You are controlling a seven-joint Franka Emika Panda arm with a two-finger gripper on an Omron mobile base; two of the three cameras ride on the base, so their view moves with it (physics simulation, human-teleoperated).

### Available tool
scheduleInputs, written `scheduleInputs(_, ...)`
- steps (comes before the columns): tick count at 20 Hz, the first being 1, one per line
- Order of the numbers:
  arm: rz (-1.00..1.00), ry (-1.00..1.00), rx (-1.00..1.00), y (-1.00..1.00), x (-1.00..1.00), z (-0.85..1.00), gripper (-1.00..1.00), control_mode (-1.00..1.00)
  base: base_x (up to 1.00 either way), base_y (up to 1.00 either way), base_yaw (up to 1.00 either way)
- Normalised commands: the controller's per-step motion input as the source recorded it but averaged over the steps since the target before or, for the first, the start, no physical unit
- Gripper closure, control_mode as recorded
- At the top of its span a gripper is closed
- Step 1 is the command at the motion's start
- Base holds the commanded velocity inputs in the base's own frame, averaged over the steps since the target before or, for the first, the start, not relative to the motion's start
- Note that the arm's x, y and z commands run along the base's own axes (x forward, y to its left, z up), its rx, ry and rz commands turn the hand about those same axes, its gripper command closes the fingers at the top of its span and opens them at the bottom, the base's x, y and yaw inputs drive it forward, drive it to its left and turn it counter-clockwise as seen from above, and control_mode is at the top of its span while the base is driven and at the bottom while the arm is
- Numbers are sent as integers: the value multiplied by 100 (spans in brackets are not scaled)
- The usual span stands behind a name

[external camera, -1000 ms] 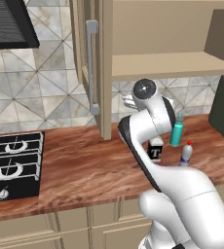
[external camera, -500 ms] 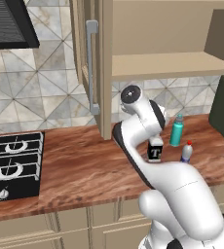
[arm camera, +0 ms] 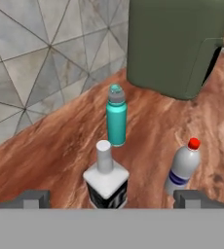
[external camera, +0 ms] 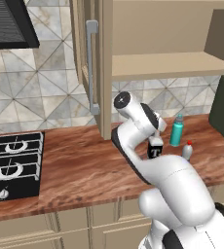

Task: Sort all alcoholic drinks to one cabinet, and non-alcoholic drinks to the other.

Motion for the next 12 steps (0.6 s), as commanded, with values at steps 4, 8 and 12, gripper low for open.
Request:
scheduleInputs(4, -15, 0, -5, -8, 12, -30, -100, -100, 0, 0, 0)
scheduleInputs(8, -14, 0, -4, -3, 15, -19, -100, -100, 0, 0, 0)
scheduleInputs(12, -11, 0, -4, -1, 19, -5, -100, -100, 0, 0, 0)
